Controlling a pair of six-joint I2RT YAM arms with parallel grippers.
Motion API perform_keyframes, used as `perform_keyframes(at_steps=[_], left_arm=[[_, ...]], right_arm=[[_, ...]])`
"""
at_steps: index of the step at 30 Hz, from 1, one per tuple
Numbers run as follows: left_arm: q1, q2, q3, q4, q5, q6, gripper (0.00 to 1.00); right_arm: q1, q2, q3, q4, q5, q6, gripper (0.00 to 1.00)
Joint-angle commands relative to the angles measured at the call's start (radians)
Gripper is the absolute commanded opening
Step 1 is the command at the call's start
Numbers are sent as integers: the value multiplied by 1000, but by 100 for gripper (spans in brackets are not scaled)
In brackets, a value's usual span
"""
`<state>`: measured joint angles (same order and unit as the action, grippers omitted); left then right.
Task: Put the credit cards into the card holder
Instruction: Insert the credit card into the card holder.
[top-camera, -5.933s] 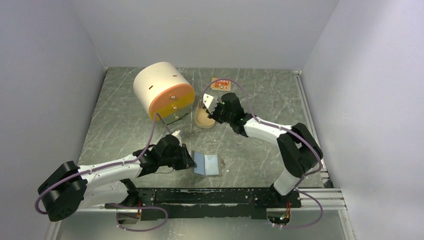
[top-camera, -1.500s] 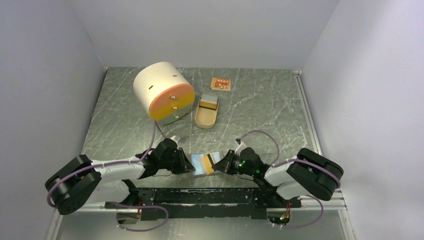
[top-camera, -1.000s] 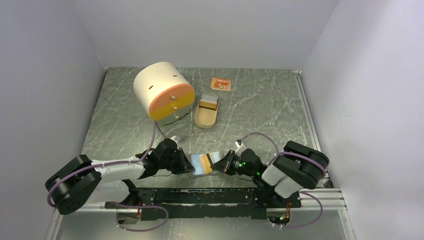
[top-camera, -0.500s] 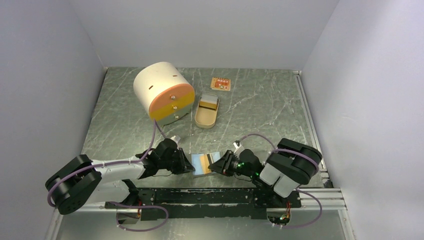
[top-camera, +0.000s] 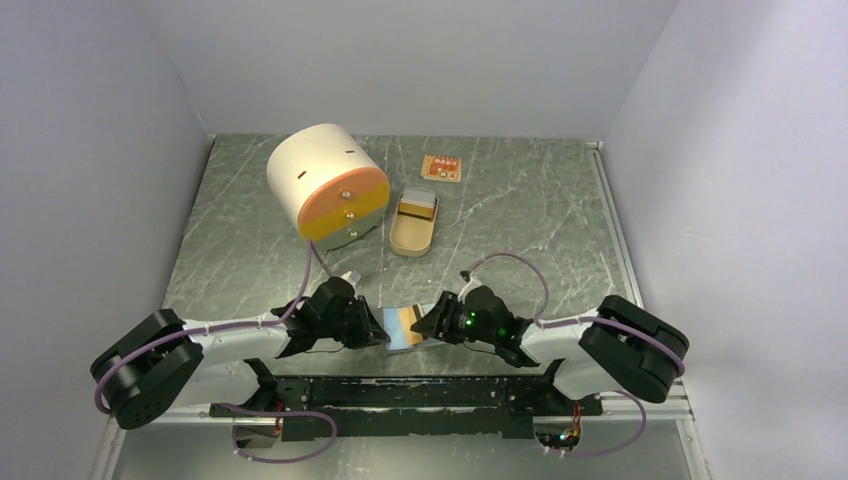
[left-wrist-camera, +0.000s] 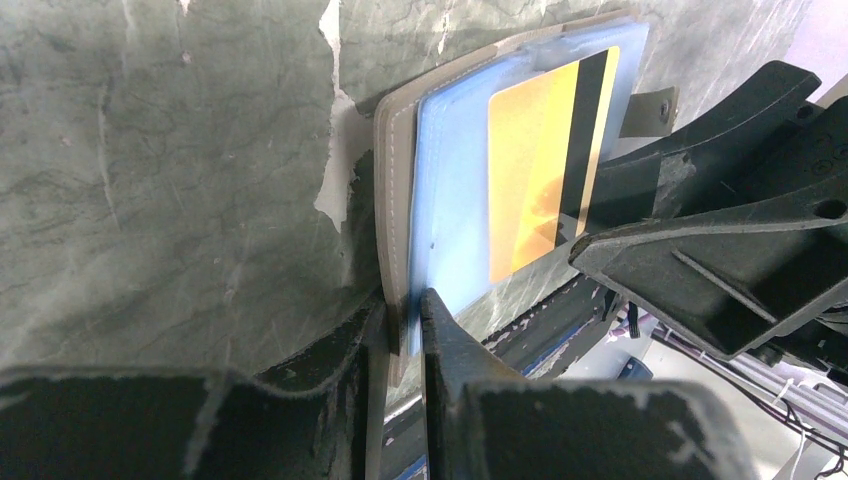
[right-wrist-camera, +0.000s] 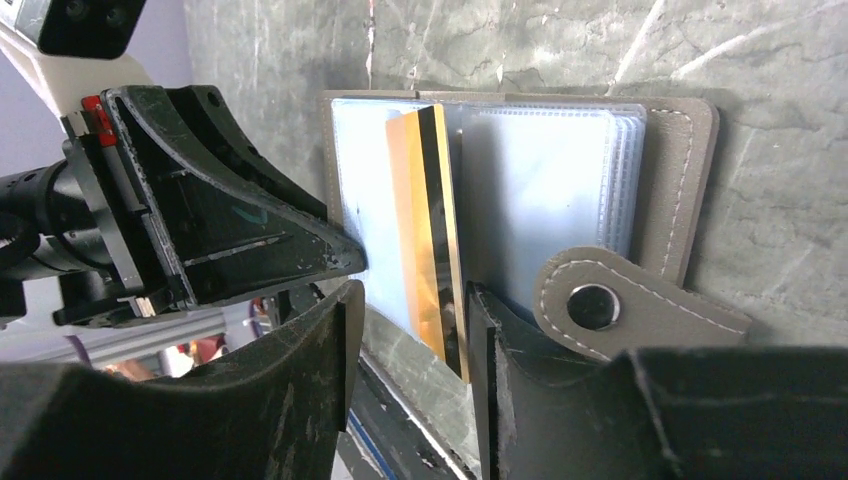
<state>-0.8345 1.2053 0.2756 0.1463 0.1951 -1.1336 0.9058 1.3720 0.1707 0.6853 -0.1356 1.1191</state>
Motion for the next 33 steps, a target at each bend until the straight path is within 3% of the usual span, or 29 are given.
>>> perform_keyframes(at_steps=[1, 13, 24, 33], left_arm=[[6, -2, -1, 0, 3, 17, 21], [6, -7, -8, 21, 14, 19, 22], [6, -16, -16, 28, 16, 18, 22], [6, -12, -16, 30, 20, 18, 21]], right_arm=[[11, -15, 5, -264, 83, -84, 47], [88, 64, 77, -278, 70, -73, 50], [91, -25, 157, -556, 172, -174, 52], [91, -72, 179, -627, 192, -188, 53]])
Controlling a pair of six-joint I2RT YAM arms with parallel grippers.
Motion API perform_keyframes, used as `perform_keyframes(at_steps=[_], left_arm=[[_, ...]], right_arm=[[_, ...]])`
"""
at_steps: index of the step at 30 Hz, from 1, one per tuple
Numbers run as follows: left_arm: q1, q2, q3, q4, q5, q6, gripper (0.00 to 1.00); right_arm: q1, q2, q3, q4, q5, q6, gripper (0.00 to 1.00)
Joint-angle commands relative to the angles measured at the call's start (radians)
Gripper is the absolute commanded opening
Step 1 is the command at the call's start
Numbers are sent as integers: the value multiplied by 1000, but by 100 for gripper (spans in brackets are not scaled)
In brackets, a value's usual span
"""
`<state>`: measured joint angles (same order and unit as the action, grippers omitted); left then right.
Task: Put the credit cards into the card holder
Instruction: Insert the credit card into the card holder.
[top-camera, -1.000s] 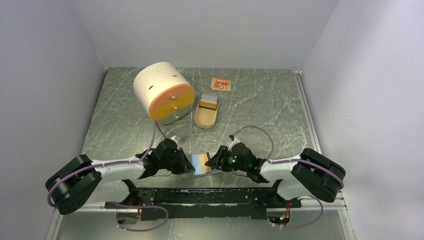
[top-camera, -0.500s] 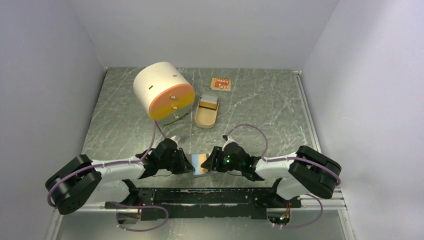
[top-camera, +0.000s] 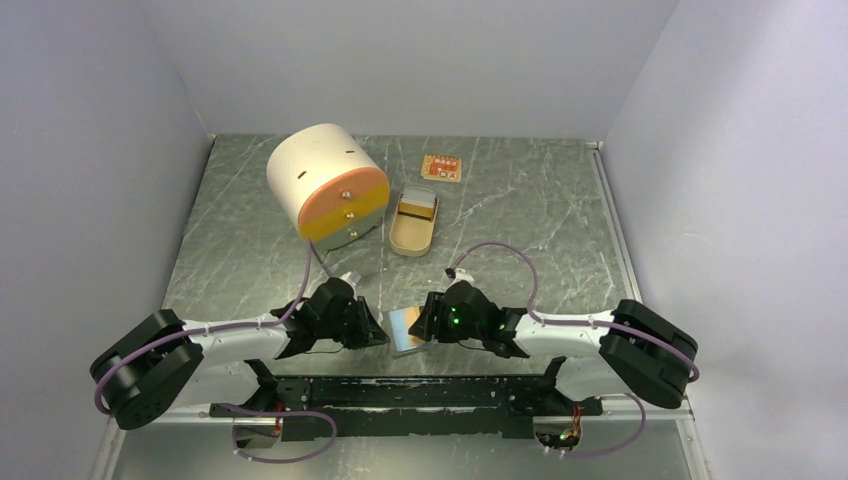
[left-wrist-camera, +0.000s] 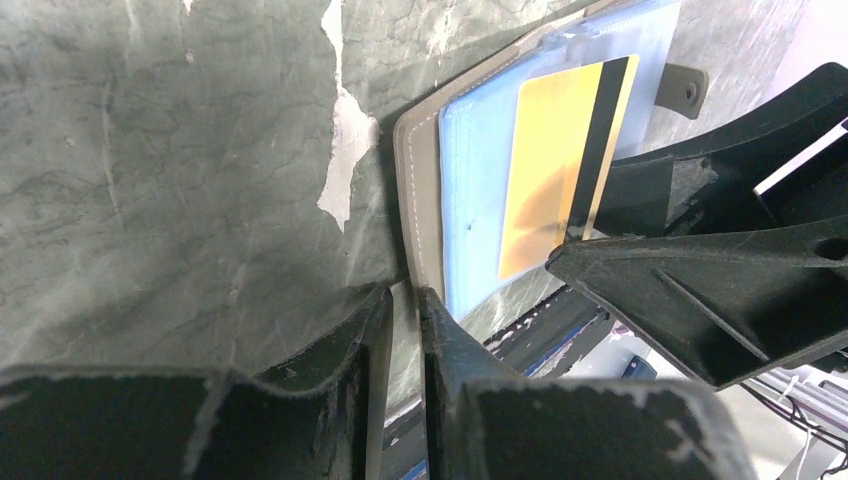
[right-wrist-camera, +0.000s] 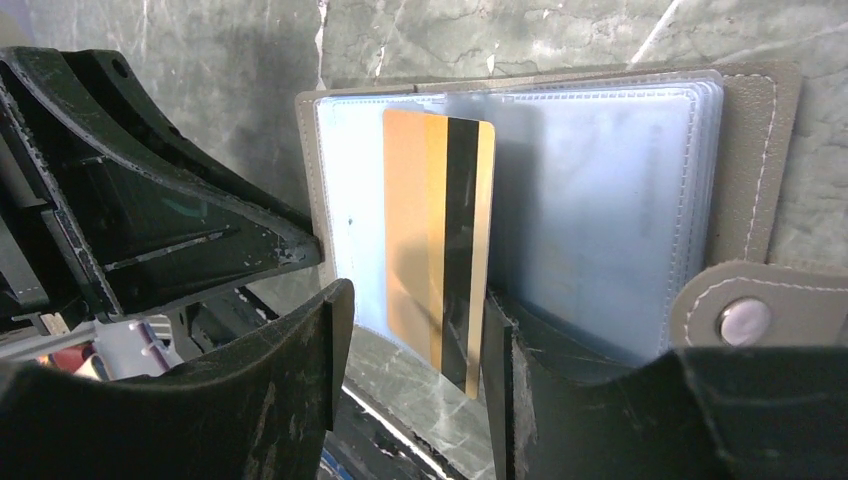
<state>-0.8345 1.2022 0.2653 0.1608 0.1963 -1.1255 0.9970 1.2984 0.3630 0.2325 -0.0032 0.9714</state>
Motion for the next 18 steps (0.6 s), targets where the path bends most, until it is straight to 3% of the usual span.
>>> perform_keyframes(at_steps=[1, 6, 10, 18], left_arm=[[5, -10, -6, 14, 17, 10, 21], [5, -16, -20, 83, 40, 23, 17], [6, -21, -56, 209, 82, 24, 25], [6, 50, -55, 351, 138, 41, 28]], right_arm=[[0, 0, -13, -175, 59, -41, 53], [1, -8, -15, -168, 51, -41, 53], [0, 1, -23, -135, 37, -36, 53], [2, 14, -24, -110, 27, -36, 53]])
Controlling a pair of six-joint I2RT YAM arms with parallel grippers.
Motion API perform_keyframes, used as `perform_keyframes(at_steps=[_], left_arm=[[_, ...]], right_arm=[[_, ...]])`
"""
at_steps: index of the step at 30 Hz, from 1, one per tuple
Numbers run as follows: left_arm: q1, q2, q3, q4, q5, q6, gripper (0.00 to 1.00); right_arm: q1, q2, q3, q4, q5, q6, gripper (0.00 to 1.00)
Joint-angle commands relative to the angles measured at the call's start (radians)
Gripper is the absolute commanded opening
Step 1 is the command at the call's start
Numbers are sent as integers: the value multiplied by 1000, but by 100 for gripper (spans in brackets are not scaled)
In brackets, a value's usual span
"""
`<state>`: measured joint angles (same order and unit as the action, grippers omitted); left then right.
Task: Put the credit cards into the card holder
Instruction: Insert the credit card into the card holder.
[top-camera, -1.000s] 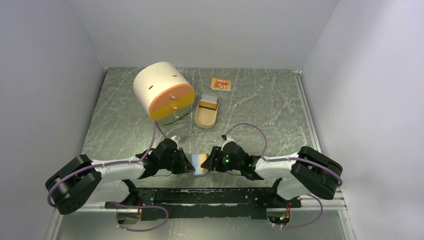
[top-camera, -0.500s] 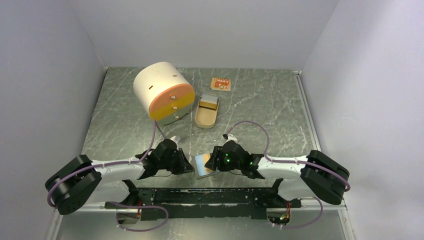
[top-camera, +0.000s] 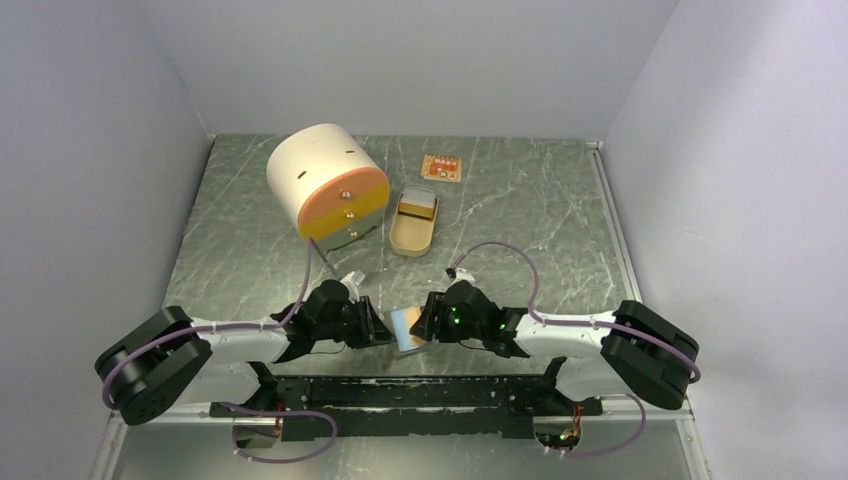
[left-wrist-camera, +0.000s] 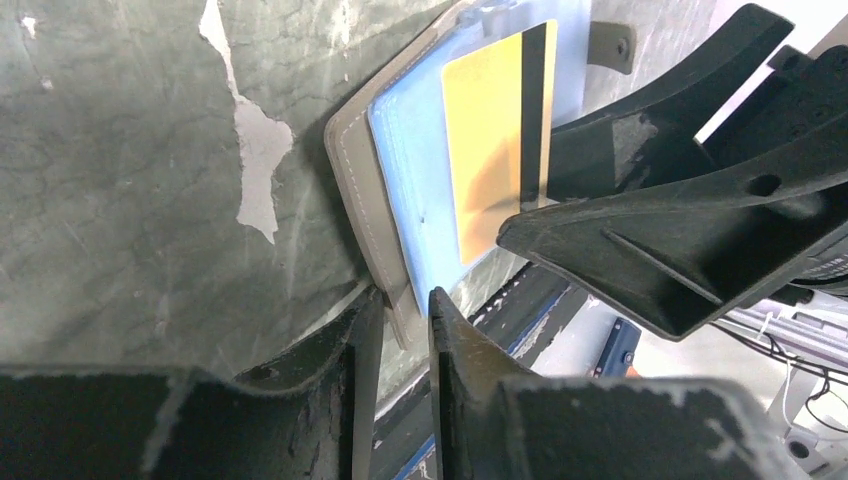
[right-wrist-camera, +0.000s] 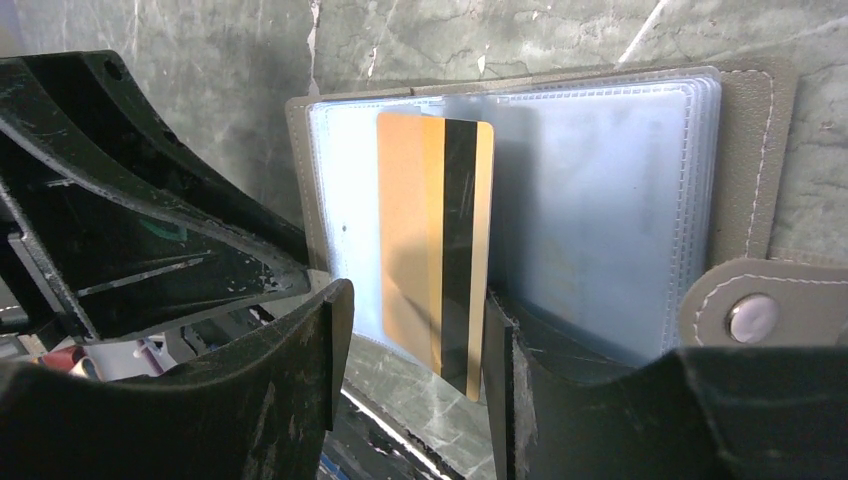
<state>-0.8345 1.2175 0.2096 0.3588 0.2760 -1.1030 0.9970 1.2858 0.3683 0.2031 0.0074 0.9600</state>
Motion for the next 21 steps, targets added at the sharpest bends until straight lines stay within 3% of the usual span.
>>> perform_keyframes(at_steps=[1, 4, 9, 19, 21], left_arm=[[6, 42, 1, 165, 61, 19, 29], [6, 62, 10, 163, 61, 19, 27], [6, 80, 14, 174, 63, 17, 10], [6, 99, 11, 244, 84, 19, 9], [5, 105, 14, 265, 91, 22, 14]], right_arm=[[1, 24, -28, -84, 16, -26, 53], [-1, 18, -20, -109, 30, -36, 53], [1, 4, 21, -214, 79, -76, 57], [1, -22, 47, -265, 99, -104, 59], [0, -15, 45, -248, 88, -103, 59]])
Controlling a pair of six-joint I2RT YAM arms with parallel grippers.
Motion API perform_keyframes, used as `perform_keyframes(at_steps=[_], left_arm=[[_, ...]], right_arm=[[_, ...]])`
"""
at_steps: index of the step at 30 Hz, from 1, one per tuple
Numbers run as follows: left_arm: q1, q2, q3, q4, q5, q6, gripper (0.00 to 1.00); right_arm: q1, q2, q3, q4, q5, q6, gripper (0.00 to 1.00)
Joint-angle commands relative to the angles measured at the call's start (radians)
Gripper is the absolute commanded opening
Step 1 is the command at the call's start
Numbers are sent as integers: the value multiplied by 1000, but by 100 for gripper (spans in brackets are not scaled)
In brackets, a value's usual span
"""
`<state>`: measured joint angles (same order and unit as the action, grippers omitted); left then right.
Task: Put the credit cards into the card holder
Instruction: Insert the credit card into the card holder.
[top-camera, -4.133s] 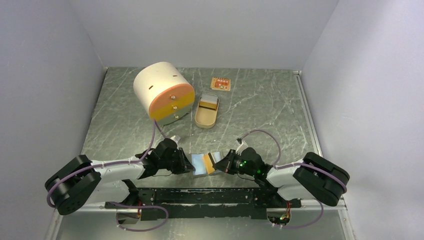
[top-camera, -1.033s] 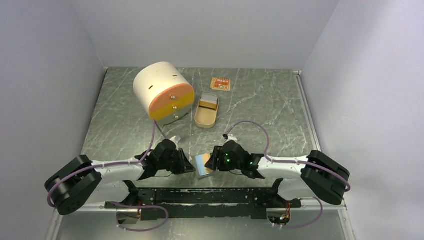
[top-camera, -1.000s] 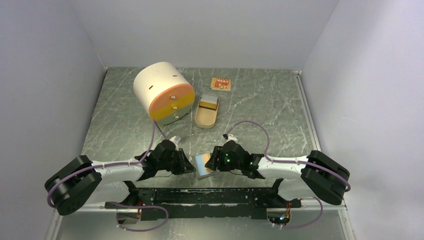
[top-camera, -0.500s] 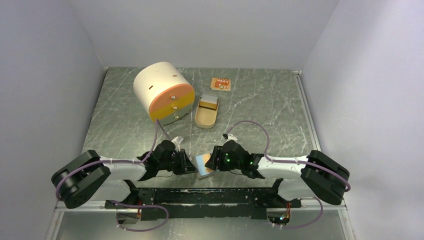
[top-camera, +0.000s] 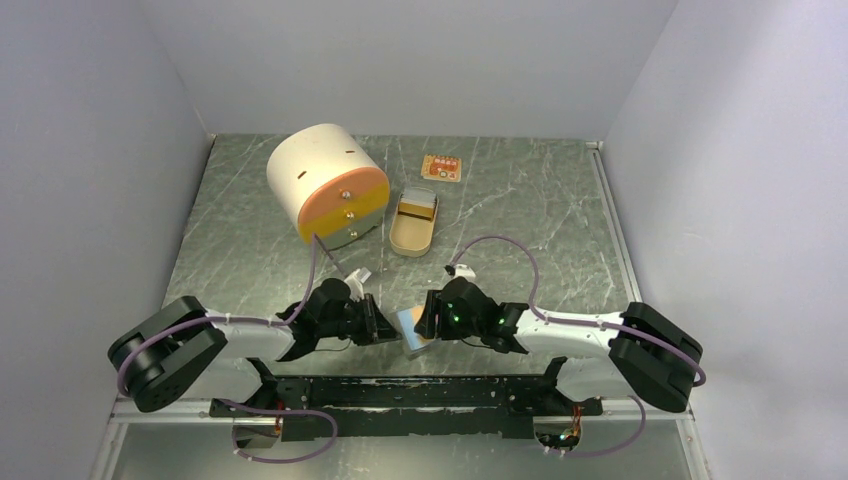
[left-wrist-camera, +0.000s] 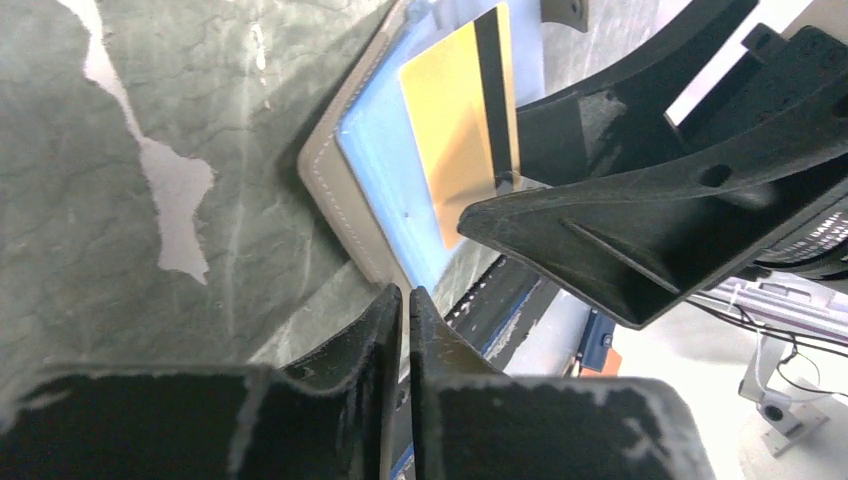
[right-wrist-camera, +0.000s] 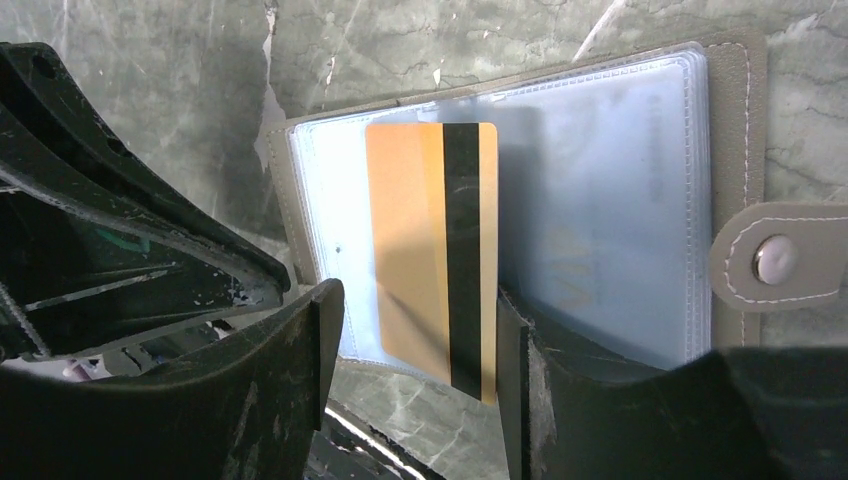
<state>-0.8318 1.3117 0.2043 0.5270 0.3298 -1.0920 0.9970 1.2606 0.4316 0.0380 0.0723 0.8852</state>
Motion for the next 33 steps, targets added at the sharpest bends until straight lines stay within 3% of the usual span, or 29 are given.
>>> perform_keyframes(at_steps=[1, 6, 13, 17, 22, 29, 33], left_arm=[[3, 15, 19, 108, 41, 11, 18], [3, 49, 33, 122, 42, 13, 26], [2, 56, 19, 133, 47, -14, 29], [2, -43, 18, -61, -48, -24, 36], [3, -54, 10, -141, -104, -53, 46], [3, 41, 33, -94, -77, -59, 52], [3, 56, 19, 18, -68, -49, 53]], right_arm=[[1, 13, -18, -77, 18, -27, 59], [0, 22, -27, -54, 7, -20, 59], [0, 22, -34, -43, 7, -18, 59], [0, 19, -40, -41, 6, -16, 59], [1, 14, -38, -42, 12, -20, 59], [1, 18, -23, -49, 11, -27, 59], [0, 3, -17, -54, 12, -28, 59]])
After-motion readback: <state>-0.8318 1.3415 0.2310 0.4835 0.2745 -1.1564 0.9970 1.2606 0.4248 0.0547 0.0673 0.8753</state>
